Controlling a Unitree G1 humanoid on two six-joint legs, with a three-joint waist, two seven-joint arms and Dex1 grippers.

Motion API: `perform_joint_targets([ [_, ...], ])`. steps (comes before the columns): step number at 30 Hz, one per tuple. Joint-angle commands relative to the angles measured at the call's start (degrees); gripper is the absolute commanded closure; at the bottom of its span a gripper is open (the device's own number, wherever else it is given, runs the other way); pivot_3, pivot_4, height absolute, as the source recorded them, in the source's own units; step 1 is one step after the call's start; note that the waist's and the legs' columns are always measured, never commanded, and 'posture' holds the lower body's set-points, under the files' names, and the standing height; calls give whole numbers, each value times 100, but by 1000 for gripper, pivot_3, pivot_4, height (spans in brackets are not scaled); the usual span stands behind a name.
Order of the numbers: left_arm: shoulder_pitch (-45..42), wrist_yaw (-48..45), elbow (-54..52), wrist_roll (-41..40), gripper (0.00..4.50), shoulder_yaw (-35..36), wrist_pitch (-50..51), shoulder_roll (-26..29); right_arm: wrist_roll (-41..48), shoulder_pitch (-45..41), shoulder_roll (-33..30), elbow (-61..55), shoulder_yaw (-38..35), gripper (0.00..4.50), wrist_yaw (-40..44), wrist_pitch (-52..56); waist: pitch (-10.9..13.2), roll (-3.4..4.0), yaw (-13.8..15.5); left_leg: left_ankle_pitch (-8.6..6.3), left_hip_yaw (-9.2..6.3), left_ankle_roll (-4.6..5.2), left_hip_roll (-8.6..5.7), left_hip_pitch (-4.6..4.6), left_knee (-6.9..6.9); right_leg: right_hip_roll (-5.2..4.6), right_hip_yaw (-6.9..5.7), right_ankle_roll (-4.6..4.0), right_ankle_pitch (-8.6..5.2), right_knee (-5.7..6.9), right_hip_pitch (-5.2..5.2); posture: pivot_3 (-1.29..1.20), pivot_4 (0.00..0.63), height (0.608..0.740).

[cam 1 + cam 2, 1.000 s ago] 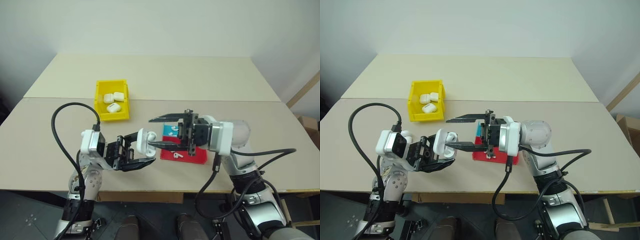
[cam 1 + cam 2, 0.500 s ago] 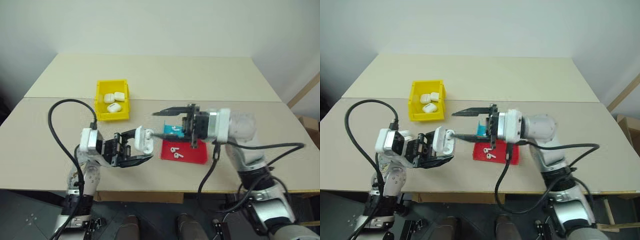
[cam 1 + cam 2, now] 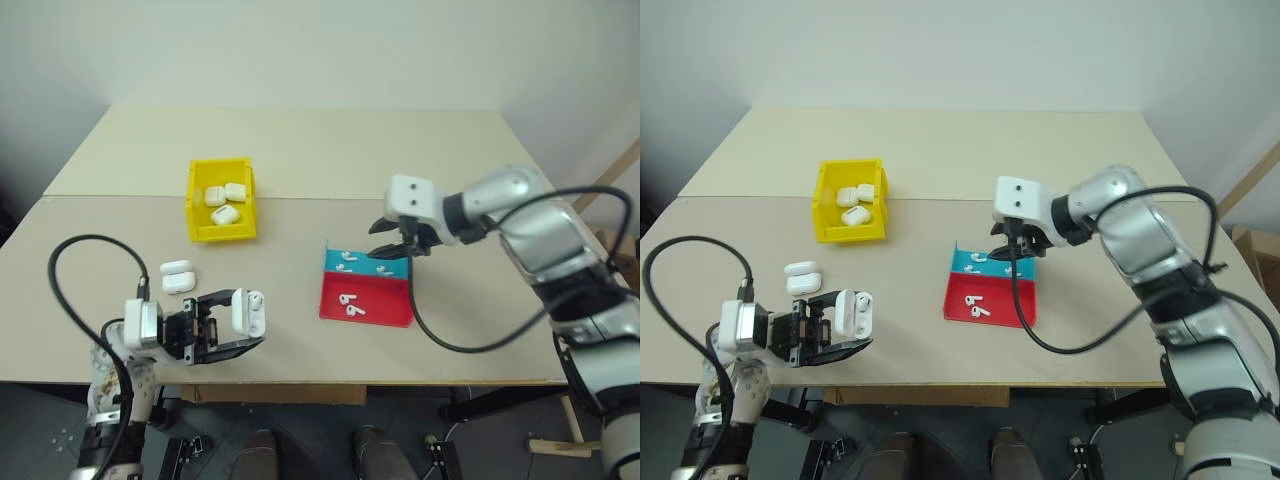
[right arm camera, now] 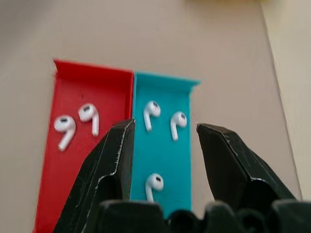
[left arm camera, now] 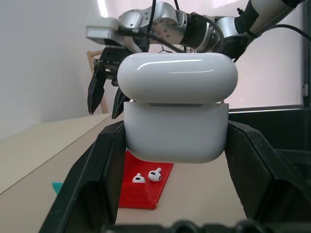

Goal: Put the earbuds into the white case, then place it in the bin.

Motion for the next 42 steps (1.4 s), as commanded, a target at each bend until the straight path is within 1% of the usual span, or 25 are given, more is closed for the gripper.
perform_joint_targets([
  [1, 167, 186, -381, 46, 1731, -55, -196, -98, -573, -507, 200, 660, 368, 2005, 326, -155, 0, 0, 8, 0, -2, 0, 0, -4, 0, 0, -1, -1, 1, 0, -2, 0, 150, 740],
  [4, 306, 247, -508, 69, 1731, -99, -325, -185, -961, -810, 409, 1284, 630, 2005, 519, -440, 2, 2, 20, 0, -2, 0, -1, -8, -2, -2, -3, -2, 1, 1, -6, 0, 150, 740],
  [8, 422, 430, -690, 82, 1731, -106, -399, -234, -1345, -951, 540, 1764, 773, 2005, 701, -895, 2, 2, 34, 0, -3, 0, -5, -9, 0, -8, -6, -2, 3, 1, -4, 0, 150, 740],
  [11, 517, 472, -742, 95, 1731, -123, -470, -218, -1508, -991, 651, 2064, 767, 2600, 783, -1158, 2, 3, 18, 0, -3, 0, -3, -2, 0, -5, -6, -3, 4, 2, -1, 0, 150, 740],
  [12, 554, 486, -767, 94, 1731, -141, -480, -208, -1562, -993, 677, 2132, 761, 2897, 807, -1247, 2, 3, 15, 0, -2, 0, -3, -2, 0, -5, -5, -3, 4, 3, -2, 0, 150, 740],
  [13, 581, 509, -789, 91, 1731, -156, -486, -209, -1611, -991, 699, 2191, 758, 3335, 832, -1342, 3, 4, 7, 0, -2, 0, -3, -2, 0, -4, -5, -4, 4, 4, -3, 0, 150, 740],
  [14, 599, 543, -806, 94, 1731, -167, -496, -215, -1652, -991, 726, 2249, 753, 3639, 844, -1408, 3, 4, 1, 0, -2, 0, -2, -2, 0, -4, -5, -4, 4, 5, -3, 0, 150, 740],
  [28, 444, 627, -715, 171, 1731, -291, -626, -227, -2148, -1292, 1243, 3325, 730, 3639, 959, -2081, 5, 7, 3, 0, -1, 0, -2, 0, -1, -3, -5, -5, 5, 7, -3, 0, 150, 740],
  [32, 448, 701, -743, 194, 1731, -346, -661, -232, -2242, -1292, 1217, 3379, 719, 3639, 1026, -2433, 5, 8, 4, 0, -2, 0, -3, -1, 0, -4, -5, -5, 5, 7, -3, 0, 150, 740],
  [35, 474, 757, -782, 210, 1731, -375, -676, -235, -2352, -1302, 1223, 3427, 634, 3639, 749, -2543, 6, 9, 1, 0, -1, 0, -3, 0, 0, -4, -5, -5, 5, 9, -3, 0, 150, 740],
  [38, 498, 835, -829, 210, 1731, -410, -676, -231, -2232, -1356, 1167, 3371, 471, 3639, 859, -2749, 6, 10, 2, 0, -1, 0, -3, 1, 0, -3, -4, -5, 5, 13, -4, 0, 150, 740],
  [39, 497, 856, -831, 210, 1731, -419, -674, -223, -2187, -1380, 1167, 3357, 415, 3277, 913, -2745, 7, 11, 2, 0, -1, 0, -2, 1, 0, -3, -4, -5, 5, 14, -4, 0, 150, 740],
  [40, 493, 867, -828, 208, 1731, -427, -678, -215, -2176, -1394, 1163, 3333, 377, 3102, 966, -2748, 8, 13, 1, 0, -1, 0, -3, 1, 0, -3, -4, -5, 5, 14, -4, 0, 150, 740],
  [41, 490, 880, -825, 209, 1731, -432, -677, -205, -2193, -1400, 1175, 3329, 351, 2728, 972, -2724, 9, 14, 1, 0, -1, 0, -3, 1, 0, -4, -4, -5, 5, 14, -4, 0, 150, 740],
  [42, 478, 895, -816, 212, 1731, -437, -674, -196, -2221, -1420, 1206, 3359, 331, 2451, 965, -2630, 9, 15, 1, 0, -1, 0, -3, 2, 0, -4, -4, -5, 5, 14, -4, 0, 150, 740],
])
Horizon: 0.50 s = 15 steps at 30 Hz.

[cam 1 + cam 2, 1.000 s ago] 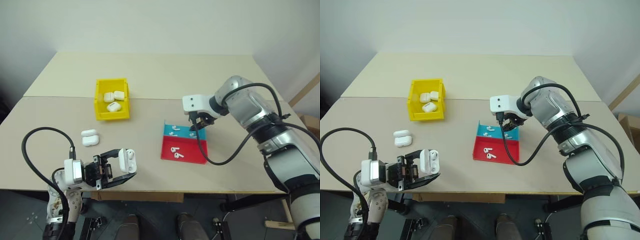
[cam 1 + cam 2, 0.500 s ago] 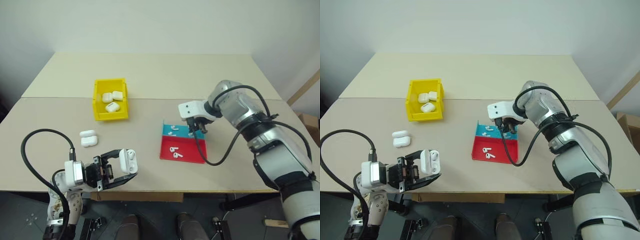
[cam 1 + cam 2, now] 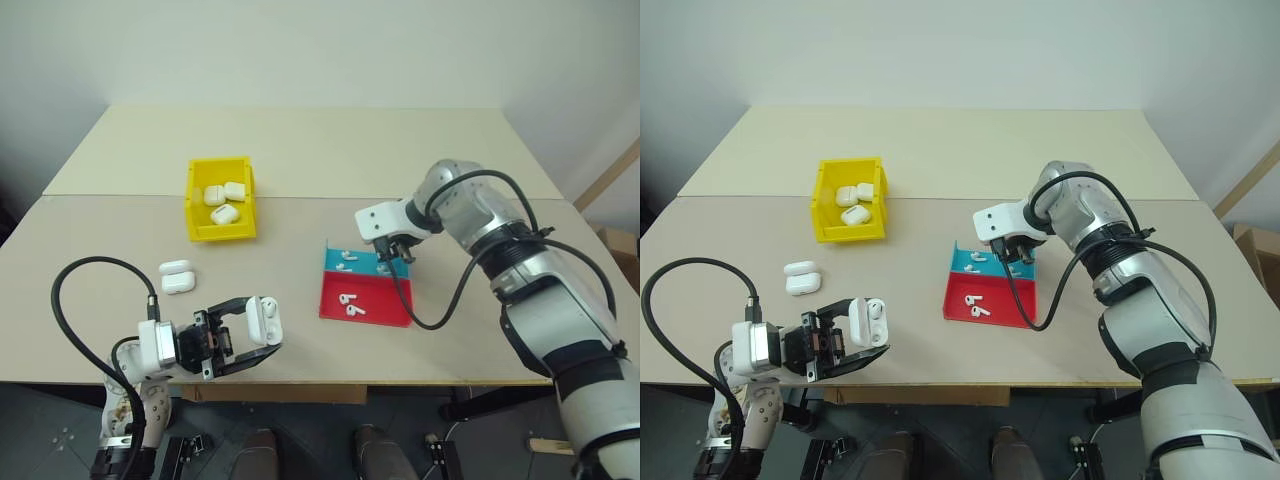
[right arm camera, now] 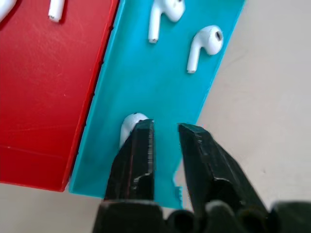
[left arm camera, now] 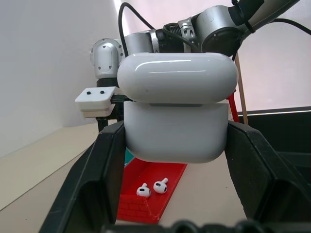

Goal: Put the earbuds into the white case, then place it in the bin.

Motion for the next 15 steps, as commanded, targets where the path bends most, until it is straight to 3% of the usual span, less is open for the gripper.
perform_joint_targets([
  [1, -11, 81, -198, 1, 1731, -20, -68, 37, 38, -243, -32, -73, -262, 2050, 47, 75, 0, 0, 2, 0, 0, 0, 0, 1, 0, 0, 0, 0, 0, 1, 0, 0, 150, 740],
  [2, -31, 94, -186, 8, 1731, -25, -73, 40, -17, -260, -4, -8, -250, 1723, 29, 114, 0, 0, 3, 0, 0, 0, 0, 2, 0, 0, 0, 0, 0, 2, 1, 0, 150, 740],
  [15, -66, 119, -151, 48, 1731, -38, -89, 84, -195, -407, 299, 215, -174, 1723, 459, 948, 3, 4, 1, 0, 2, 0, -1, 5, 1, 1, 3, -1, -1, 17, -3, 0, 150, 740],
])
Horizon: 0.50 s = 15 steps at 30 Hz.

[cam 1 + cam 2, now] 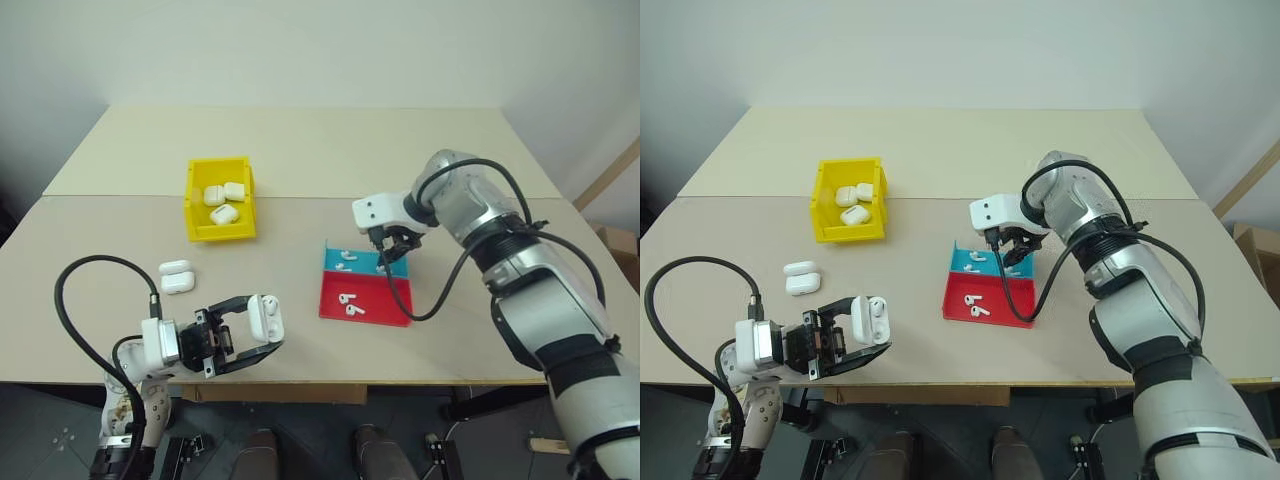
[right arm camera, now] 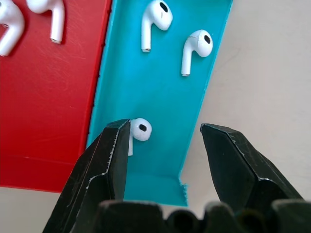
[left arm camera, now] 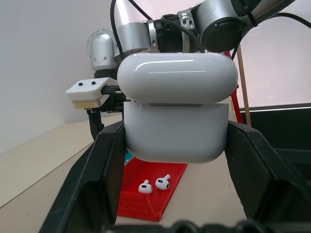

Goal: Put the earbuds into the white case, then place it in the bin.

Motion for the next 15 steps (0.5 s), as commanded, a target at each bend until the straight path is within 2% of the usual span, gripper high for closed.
perform_joint_targets([
  [1, -56, 33, -155, -36, 1731, -18, -88, 33, -76, -193, 17, -22, -31, 1723, 138, 134, 0, 0, 1, 0, 0, 0, 0, 0, 0, 0, 0, 0, 0, 0, 0, 0, 150, 740],
  [4, -61, 44, -155, -13, 1731, -38, -112, 13, -107, -177, 40, 5, -31, 2289, 132, 124, 0, 0, 0, 0, 0, 0, 0, 0, 0, 0, 0, 0, 0, 0, 0, 0, 150, 740],
  [7, -35, 83, -175, 3, 1731, -52, -118, 12, -134, -153, 52, -14, -66, 3279, 88, 129, 0, 0, -1, 0, 0, 0, 0, 0, 0, 1, 0, 0, 0, 1, 0, 0, 150, 740],
  [15, -16, 96, -164, -10, 1731, -55, -144, 24, -135, -126, 28, -79, -71, 3279, 112, 108, 0, 0, -1, 0, 0, 0, 0, 1, 0, 0, 0, 0, 0, 2, 0, 0, 150, 740],
])
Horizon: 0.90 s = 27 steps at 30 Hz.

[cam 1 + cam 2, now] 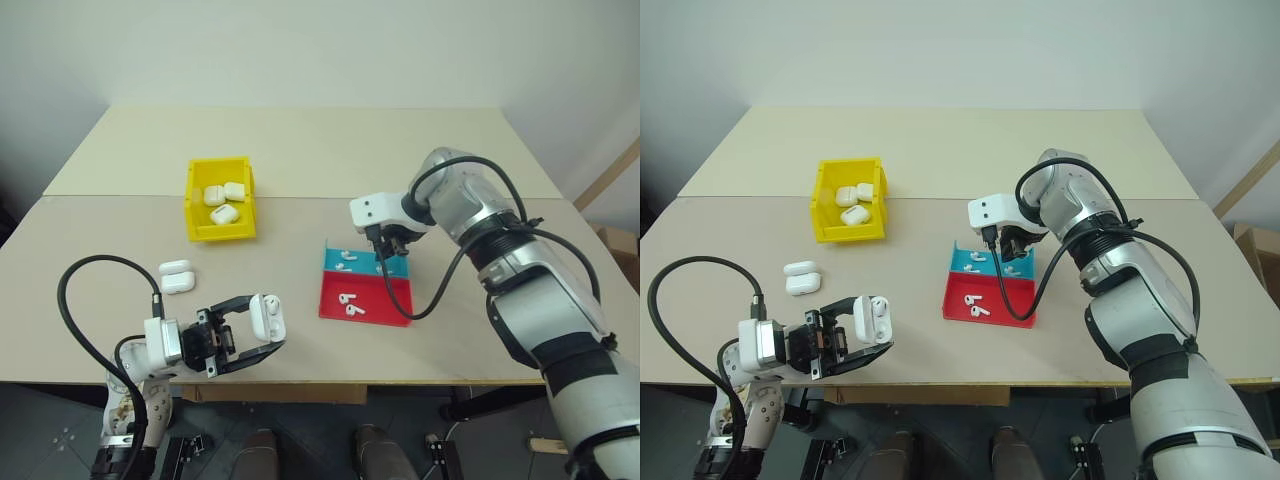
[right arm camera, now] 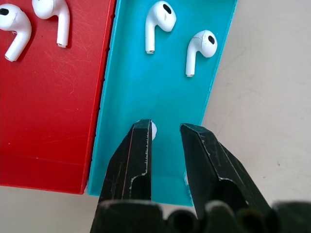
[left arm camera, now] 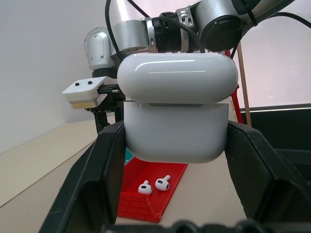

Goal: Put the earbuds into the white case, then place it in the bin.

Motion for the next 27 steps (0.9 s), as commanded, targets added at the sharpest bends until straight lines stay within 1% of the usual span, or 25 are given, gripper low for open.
perform_joint_targets([
  [1, -13, 24, -159, -24, 1731, 7, -134, 25, -29, -87, -55, -149, -67, 3279, 63, 0, 0, 0, 0, 0, 0, 0, 0, 0, 0, 0, 0, 0, 0, 0, 0, 0, 150, 740],
  [9, 20, -12, -115, 1, 1731, -43, -195, -23, -69, 67, -87, -340, -10, 3279, 213, 88, 0, 0, 1, 0, 0, 0, 0, 0, 0, 0, 0, 0, 0, 0, 0, 0, 150, 740],
  [27, 52, -9, -62, 29, 1731, -104, -305, -1, -328, 267, 16, -152, 45, 3279, -63, 29, 0, 0, -2, 0, 0, 0, 0, 1, 1, 0, 1, 0, 0, 2, 0, 0, 150, 740],
])
